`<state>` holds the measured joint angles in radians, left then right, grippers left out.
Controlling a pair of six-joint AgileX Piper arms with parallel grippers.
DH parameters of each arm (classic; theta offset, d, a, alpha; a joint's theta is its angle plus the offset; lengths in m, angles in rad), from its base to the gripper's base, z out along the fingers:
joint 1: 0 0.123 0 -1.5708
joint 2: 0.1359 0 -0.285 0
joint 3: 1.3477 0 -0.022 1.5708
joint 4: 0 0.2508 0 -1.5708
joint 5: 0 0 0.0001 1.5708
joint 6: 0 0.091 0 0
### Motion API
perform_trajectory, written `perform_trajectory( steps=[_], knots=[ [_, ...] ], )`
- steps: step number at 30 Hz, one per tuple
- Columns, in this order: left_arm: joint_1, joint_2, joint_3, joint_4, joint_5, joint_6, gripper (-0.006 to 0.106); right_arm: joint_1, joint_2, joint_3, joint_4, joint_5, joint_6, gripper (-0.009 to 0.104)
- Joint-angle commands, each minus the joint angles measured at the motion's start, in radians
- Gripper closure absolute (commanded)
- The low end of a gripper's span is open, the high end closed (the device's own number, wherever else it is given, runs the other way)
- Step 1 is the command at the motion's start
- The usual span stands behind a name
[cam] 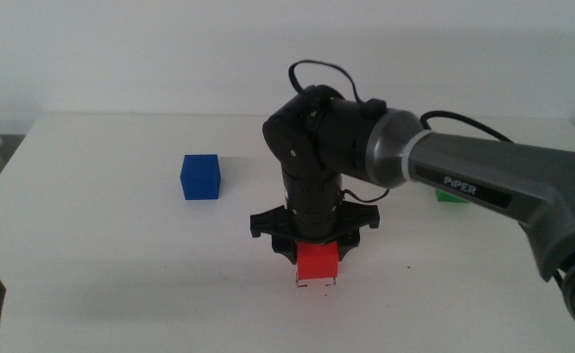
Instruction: Stack red cubes first, then green, then blue cubes in a specific spot.
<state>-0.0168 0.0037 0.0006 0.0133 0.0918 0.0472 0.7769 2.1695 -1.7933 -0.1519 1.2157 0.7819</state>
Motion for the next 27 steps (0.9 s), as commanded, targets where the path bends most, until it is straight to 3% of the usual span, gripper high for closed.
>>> perform_trajectory(
  steps=[1,27],
  knots=[
    [-0.003,-0.004,-0.001,-0.003,-0.005,-0.011,0.007,-0.005,0.010,0.005,-0.035,0.005,0.030,0.072],
    [-0.003,-0.004,-0.001,-0.003,-0.005,-0.011,0.007,-0.009,0.048,0.007,-0.037,-0.045,0.081,0.072]
  ],
)
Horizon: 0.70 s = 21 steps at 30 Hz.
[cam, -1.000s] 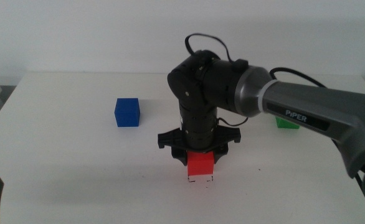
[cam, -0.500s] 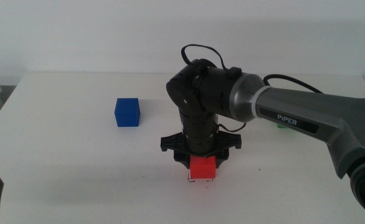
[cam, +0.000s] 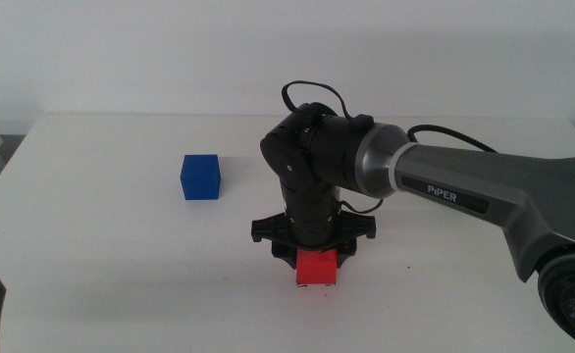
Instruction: Stack red cubes first, then green, then blue cubes in a specific spot.
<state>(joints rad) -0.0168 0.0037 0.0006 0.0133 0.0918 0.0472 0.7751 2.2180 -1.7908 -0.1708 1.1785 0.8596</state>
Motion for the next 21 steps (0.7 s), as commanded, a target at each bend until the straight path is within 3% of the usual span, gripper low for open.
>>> perform_trajectory(
  steps=[1,7,8,12,18,21],
  knots=[
    [-0.003,-0.004,-0.001,-0.003,-0.005,-0.011,0.007,-0.007,0.000,0.005,-0.018,-0.010,0.004,0.072],
    [-0.003,-0.004,-0.001,-0.003,-0.005,-0.011,0.007,-0.007,0.000,0.005,-0.010,-0.015,0.004,0.069],
    [-0.003,-0.004,-0.001,-0.003,-0.005,-0.011,0.007,-0.007,0.000,0.005,-0.008,-0.006,0.004,0.041],
    [-0.003,-0.004,-0.001,-0.003,-0.005,-0.011,0.007,-0.007,0.000,0.005,-0.010,-0.002,-0.004,0.019],
    [-0.003,-0.004,-0.001,-0.003,-0.005,-0.011,0.007,0.014,-0.191,0.005,-0.082,0.003,-0.101,0.014],
    [-0.003,-0.004,-0.001,-0.003,-0.005,-0.011,0.007,-0.050,-0.282,0.005,-0.093,-0.020,-0.181,0.014]
  ],
)
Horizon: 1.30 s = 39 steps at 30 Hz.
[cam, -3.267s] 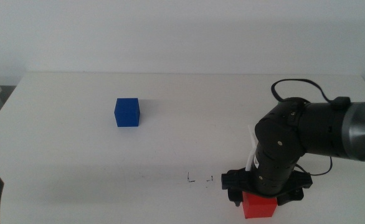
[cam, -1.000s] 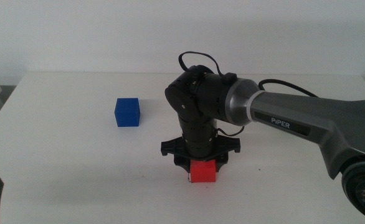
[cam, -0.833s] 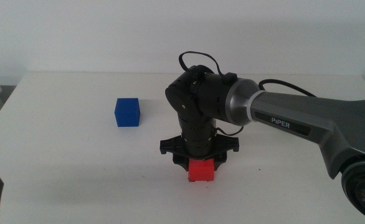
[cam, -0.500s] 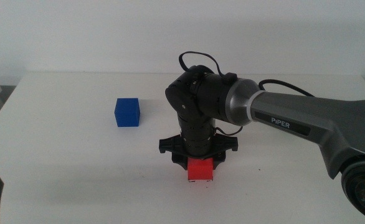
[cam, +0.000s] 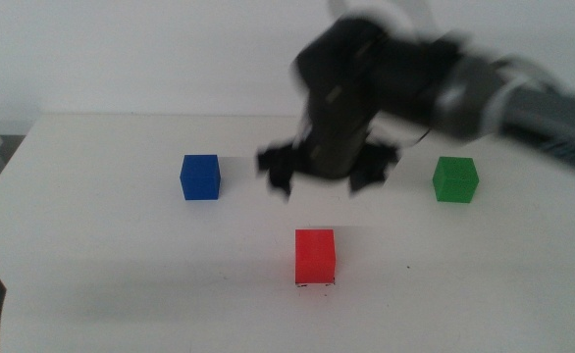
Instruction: Stack red cubes first, then green, then blue cubes in a specific spot.
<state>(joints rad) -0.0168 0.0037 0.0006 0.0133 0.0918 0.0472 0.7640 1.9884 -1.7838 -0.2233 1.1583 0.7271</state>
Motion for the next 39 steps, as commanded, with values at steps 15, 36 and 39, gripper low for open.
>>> perform_trajectory(
  steps=[15,36,39],
  knots=[
    [-0.003,-0.004,-0.001,-0.003,-0.005,-0.011,0.007,-0.525,0.004,-0.055,0.099,-0.028,-0.416,0.014],
    [-0.003,-0.004,-0.001,-0.003,-0.005,-0.011,0.007,-0.596,0.220,-0.084,0.140,-0.133,-0.429,0.012],
    [-0.003,-0.004,-0.001,-0.003,-0.005,-0.011,0.007,-0.596,0.231,-0.084,0.140,-0.148,-0.429,0.012]
  ],
)
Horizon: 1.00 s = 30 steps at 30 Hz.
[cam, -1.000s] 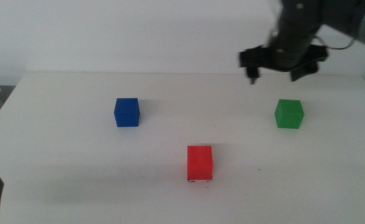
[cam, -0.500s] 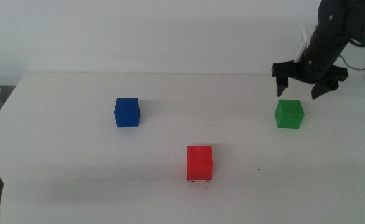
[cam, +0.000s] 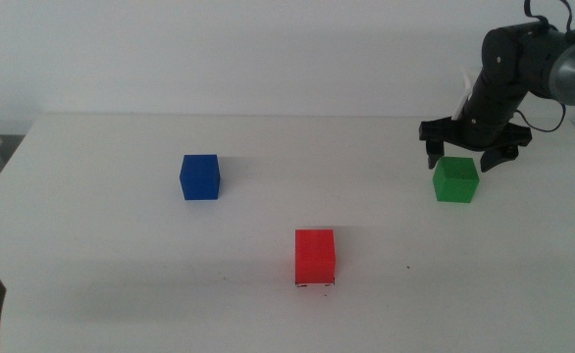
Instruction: Stack red cubes first, then green, then blue cubes in a specific spot.
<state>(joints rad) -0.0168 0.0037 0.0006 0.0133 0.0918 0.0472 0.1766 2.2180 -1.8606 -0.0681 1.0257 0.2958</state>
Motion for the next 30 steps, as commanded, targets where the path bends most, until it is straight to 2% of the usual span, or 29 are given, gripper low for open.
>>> perform_trajectory(
  steps=[1,7,12,15,18,24,26,30],
  knots=[
    [-0.003,-0.004,-0.001,-0.003,-0.005,-0.011,0.007,-0.009,0.009,-0.007,-0.015,-0.023,0.002,0.012],
    [-0.003,-0.004,-0.001,-0.003,-0.005,-0.011,0.007,-0.009,0.032,-0.007,-0.019,-0.032,0.002,0.014],
    [-0.003,-0.004,-0.001,-0.003,-0.005,-0.011,0.007,-0.009,0.044,-0.006,-0.019,-0.018,0.002,0.025],
    [-0.003,-0.004,-0.001,-0.003,-0.005,-0.011,0.007,-0.009,0.045,-0.006,-0.019,0.001,0.002,0.036],
    [-0.003,-0.004,-0.001,-0.003,-0.005,-0.011,0.007,-0.009,0.045,-0.006,-0.019,0.017,0.002,0.052],
    [-0.003,-0.004,-0.001,-0.003,-0.005,-0.011,0.007,0.003,0.015,-0.006,-0.019,0.052,0.008,0.090],
    [-0.003,-0.004,-0.001,-0.003,-0.005,-0.011,0.007,0.024,-0.031,-0.006,-0.030,0.081,0.032,0.093],
    [-0.003,-0.004,-0.001,0.027,-0.005,-0.011,0.007,0.108,-0.162,-0.006,-0.042,0.195,0.060,0.090]
  ],
)
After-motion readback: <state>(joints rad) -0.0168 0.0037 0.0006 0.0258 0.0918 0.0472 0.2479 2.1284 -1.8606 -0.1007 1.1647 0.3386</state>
